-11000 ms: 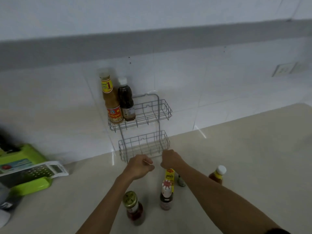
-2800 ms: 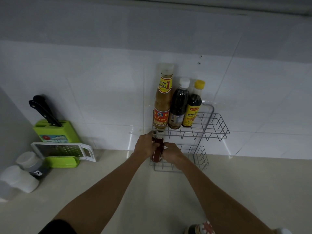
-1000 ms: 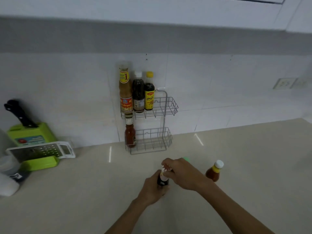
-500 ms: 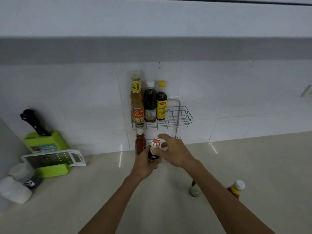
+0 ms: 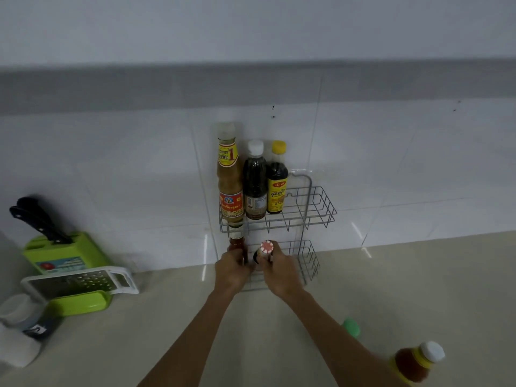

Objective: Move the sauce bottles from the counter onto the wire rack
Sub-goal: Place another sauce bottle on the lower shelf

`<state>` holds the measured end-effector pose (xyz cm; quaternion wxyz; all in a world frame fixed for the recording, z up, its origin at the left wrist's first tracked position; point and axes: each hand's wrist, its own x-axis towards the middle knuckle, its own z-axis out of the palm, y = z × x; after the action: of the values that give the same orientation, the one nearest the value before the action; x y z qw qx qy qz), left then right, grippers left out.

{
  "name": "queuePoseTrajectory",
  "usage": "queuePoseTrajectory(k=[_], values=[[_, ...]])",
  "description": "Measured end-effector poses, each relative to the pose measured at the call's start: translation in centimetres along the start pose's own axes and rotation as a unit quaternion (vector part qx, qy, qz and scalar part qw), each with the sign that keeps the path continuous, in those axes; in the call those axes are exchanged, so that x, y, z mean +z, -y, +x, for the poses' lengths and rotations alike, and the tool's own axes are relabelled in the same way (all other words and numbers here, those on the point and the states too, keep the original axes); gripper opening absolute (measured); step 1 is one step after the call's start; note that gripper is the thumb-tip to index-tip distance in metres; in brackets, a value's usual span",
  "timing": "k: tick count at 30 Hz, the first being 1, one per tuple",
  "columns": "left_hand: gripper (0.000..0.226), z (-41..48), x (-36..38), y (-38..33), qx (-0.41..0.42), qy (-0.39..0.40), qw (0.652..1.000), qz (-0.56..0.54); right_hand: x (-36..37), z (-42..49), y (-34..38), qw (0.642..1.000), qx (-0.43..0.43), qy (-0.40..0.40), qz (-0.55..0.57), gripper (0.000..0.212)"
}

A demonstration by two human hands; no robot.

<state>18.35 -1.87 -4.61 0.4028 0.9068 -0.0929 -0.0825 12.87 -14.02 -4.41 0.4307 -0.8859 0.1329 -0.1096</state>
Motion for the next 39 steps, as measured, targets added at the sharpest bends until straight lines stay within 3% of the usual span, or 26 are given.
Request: queuePoseTrajectory(k=[5, 11, 21, 27, 30, 33, 37, 39], values=[[0.009, 1.1, -0.2, 1.4, -0.042, -0.007, 0.999, -0.016, 0.7, 2.5, -0.5, 0.999, 0.041, 0.023, -0.019, 0.034], [0.024, 1.6, 0.0, 2.6, -0.067, 0.001, 0.998, -0.003, 1.2, 6.2, 0.7, 0.995, 0.084, 0.052, -0.025, 0.037], [0.019, 0.5, -0.6, 2.1, -0.072, 0.016, 0.996, -0.041, -0.2, 7.0, 1.0, 0.986, 0.129, 0.084, -0.07, 0.051], [0.031, -3.4, 1.0, 0.7, -0.047, 0.054, 0.996, -0.045, -5.4, 1.8, 1.0, 0.983, 0.085, 0.108, -0.118, 0.055], [0.049, -5.7, 3.3, -0.3, -0.039, 0.12, 0.988, -0.091, -8.4, -1.6, -0.4, 0.978, 0.071, 0.114, -0.158, 0.044], [0.067, -8.1, 5.1, -1.5, -0.03, 0.164, 0.983, -0.08, -10.7, -5.0, -2.7, 0.958, 0.082, 0.128, -0.245, 0.045], [0.07, -11.1, 7.3, -2.4, -0.007, 0.208, 0.976, -0.059, -11.3, -9.2, -5.6, 0.858, 0.13, 0.228, -0.441, 0.05], [0.071, -12.5, 8.1, -2.5, 0.001, 0.223, 0.974, -0.047, -10.7, -10.5, -7.1, 0.861, 0.147, 0.26, -0.412, 0.044]])
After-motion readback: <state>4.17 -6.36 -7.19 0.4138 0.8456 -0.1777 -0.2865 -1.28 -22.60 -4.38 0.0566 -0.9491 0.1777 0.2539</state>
